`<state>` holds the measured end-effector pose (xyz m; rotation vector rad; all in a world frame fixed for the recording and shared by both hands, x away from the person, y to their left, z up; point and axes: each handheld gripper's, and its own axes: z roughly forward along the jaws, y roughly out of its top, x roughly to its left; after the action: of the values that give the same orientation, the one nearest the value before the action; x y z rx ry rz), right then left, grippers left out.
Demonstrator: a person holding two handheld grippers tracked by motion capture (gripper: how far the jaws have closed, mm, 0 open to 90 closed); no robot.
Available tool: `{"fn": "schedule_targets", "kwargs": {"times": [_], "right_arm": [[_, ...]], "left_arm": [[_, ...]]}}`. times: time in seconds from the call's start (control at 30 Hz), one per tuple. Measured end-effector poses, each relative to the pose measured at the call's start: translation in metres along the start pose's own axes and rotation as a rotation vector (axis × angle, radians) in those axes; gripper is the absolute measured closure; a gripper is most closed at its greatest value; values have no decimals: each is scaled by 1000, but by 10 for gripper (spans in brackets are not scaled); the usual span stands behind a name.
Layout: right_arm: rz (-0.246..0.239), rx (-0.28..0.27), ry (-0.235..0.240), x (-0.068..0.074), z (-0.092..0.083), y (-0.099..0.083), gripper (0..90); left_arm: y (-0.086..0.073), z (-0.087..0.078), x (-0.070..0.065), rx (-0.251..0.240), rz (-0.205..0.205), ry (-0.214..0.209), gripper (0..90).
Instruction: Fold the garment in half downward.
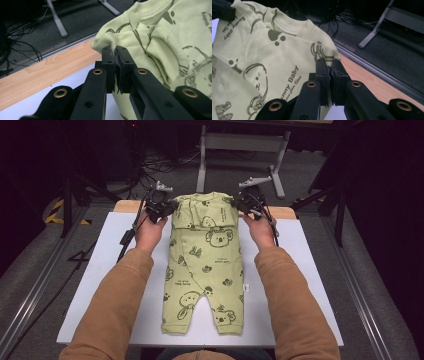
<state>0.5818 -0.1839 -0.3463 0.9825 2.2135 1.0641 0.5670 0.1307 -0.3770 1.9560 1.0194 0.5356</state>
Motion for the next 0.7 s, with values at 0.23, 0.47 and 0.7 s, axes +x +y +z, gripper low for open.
{"fn": "schedule_targets", "kwargs": {"times": [0.23,0.47,0.7], "right_arm": [[20,-13,34,3,-4,-11,861],[24,-25,79,12,-10,-22,860],[47,-4,101,14,-4,-31,859]], "left_arm": [[-10,-5,0,-14,-1,-33,858],[-22,-8,-1,7,1,-72,857],[-31,-4,-4,31,-8,-97,856]]}}
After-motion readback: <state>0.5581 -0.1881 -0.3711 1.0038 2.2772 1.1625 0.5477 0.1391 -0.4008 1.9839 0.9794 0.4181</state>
